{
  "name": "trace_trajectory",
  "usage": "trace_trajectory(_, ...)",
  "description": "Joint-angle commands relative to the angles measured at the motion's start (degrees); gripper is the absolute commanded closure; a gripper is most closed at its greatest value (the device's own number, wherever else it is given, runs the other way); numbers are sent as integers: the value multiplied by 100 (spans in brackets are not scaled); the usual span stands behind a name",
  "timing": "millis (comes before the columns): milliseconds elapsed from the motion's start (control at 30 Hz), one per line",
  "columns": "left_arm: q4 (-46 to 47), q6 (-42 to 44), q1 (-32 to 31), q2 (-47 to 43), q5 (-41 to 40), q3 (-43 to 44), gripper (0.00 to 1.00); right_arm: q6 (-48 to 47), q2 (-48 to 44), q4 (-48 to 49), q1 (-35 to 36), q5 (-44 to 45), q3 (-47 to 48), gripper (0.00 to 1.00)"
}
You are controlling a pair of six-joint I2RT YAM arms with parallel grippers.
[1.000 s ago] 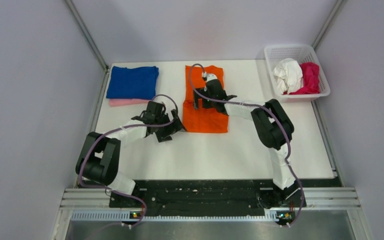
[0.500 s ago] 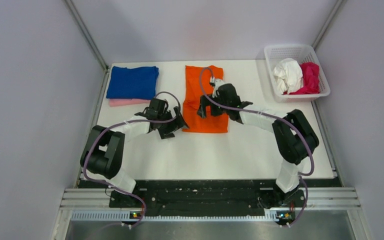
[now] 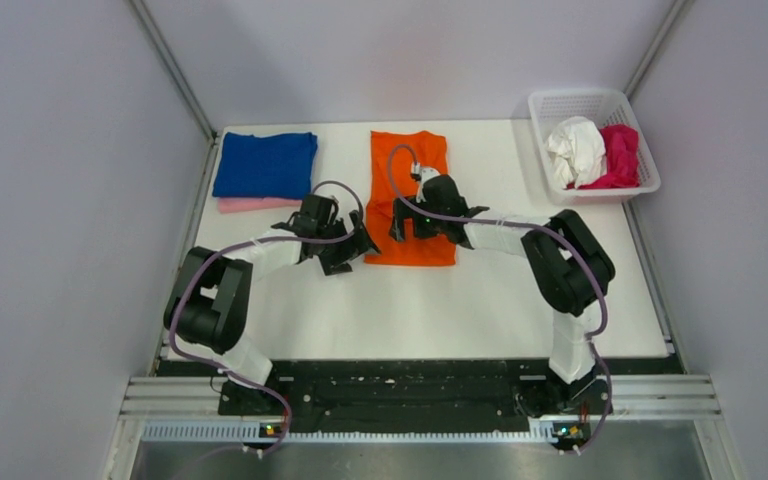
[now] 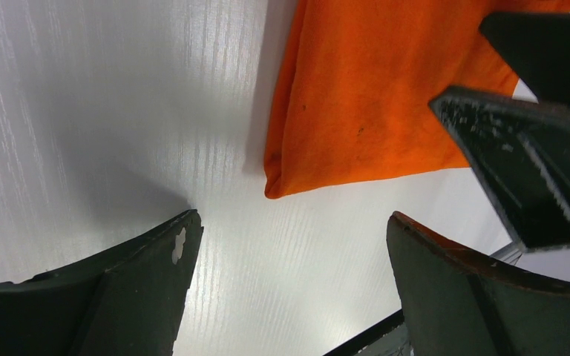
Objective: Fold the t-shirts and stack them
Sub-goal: Fold the folded rectangular tshirt in 1/3 of the way
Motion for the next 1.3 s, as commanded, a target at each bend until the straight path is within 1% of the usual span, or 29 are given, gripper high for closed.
trace_trajectory(0,-78,83,-26,177,-218,87,1,122,494,323,-331,235,829,1)
trace_trajectory(133,-145,80,-27,249,-367,168,1,385,871,315,-615,226,1491,1)
trace_trajectory(233,-255,92,-23,364,-427,303,1,394,709,231,-666,183,1531,1)
trace_trajectory(300,-268,80,-21,455,-468,372,1,469,352,215,-673,190,1197,1)
trace_trajectory(400,-231,32,-20,599,-494,432,5,660,-474,472,-673,335,137,1)
trace_trajectory(500,-150,-7,-29,741,-443,452,14,934,-1391,660,-672,642,-1030,1)
trace_trajectory(567,-125,-42,-34,860,-457,496,24,1207,-2022,658,-673,963,-1711,1)
trace_trajectory(700,-114,-67,-79,1019,-337,522,44,1725,-2747,400,-669,1353,-2764,1)
trace_trajectory(733,-130,-64,-104,1017,-335,507,46,1835,-2829,241,-669,1408,-2862,2)
trace_trajectory(833,-205,-70,-187,946,-463,404,47,1922,-2895,-152,-675,1421,-2961,2)
trace_trajectory(933,-268,-72,-213,894,-595,283,48,2023,-2829,-146,-673,996,-3058,5)
trace_trajectory(967,-262,-84,-212,901,-599,247,49,2040,-2780,-67,-673,800,-3100,8)
trace_trajectory(1033,-245,-88,-227,929,-595,192,53,2100,-2656,62,-672,399,-3145,11)
trace_trajectory(1100,-234,-108,-234,1008,-605,178,60,2114,-2484,206,-652,249,-3146,12)
trace_trajectory(1200,-233,-107,-243,1086,-653,213,71,1825,-2343,88,-641,435,-2803,12)
trace_trajectory(1233,-240,-115,-245,1098,-689,231,77,1700,-2308,112,-632,393,-2665,12)
trace_trajectory(1267,-249,-123,-242,1109,-721,250,85,1589,-2281,178,-609,304,-2527,12)
